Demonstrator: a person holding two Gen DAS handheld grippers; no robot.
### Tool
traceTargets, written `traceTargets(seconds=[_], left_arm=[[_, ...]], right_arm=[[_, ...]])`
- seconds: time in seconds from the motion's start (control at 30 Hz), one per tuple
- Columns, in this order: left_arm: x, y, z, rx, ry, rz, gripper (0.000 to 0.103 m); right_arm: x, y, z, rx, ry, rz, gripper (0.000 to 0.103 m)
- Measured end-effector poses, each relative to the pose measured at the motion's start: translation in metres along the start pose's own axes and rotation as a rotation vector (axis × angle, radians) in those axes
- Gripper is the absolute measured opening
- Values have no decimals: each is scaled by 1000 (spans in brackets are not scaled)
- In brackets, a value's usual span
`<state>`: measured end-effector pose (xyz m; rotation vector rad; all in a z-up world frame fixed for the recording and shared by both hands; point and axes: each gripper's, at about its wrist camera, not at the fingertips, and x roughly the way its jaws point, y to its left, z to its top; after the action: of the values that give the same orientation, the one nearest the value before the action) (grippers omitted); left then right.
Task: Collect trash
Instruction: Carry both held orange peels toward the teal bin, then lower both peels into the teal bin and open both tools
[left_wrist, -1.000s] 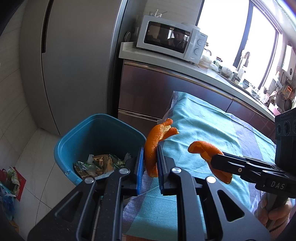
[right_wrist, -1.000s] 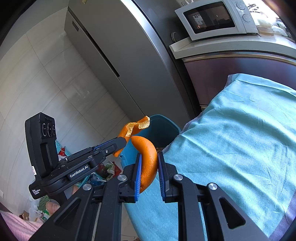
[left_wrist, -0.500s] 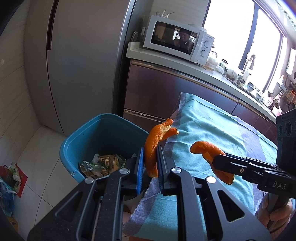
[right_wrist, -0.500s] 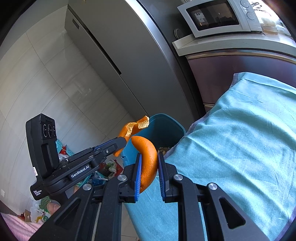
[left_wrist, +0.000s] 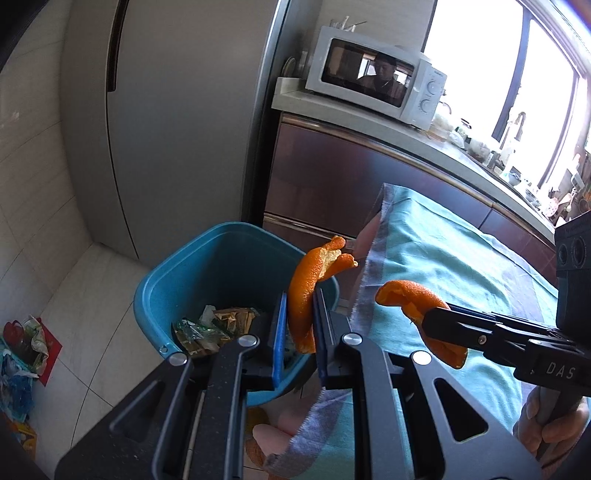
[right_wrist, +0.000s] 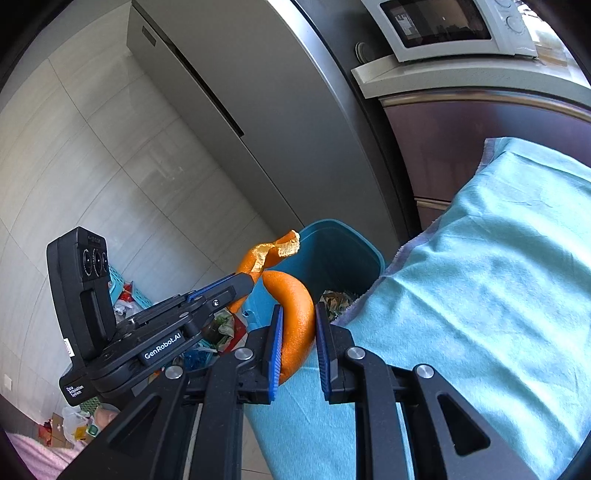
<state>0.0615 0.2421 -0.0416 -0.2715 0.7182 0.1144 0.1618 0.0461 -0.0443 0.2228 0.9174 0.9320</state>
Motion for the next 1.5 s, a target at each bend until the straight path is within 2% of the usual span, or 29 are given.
traceTargets(seconds=[0.9, 1.23, 1.4, 1.5], left_arm=[[56, 37, -3, -53, 74, 90, 14], [78, 49, -6, -84, 113, 89, 19], [80, 53, -7, -99, 110, 75, 18], [78, 55, -7, -106, 104, 74, 22]], right_arm=[[74, 12, 23, -5, 132, -83, 16], [92, 26, 29, -13, 168, -123, 18], [93, 29, 30, -12, 165, -141, 21], [92, 29, 30, -12, 162, -137, 21]])
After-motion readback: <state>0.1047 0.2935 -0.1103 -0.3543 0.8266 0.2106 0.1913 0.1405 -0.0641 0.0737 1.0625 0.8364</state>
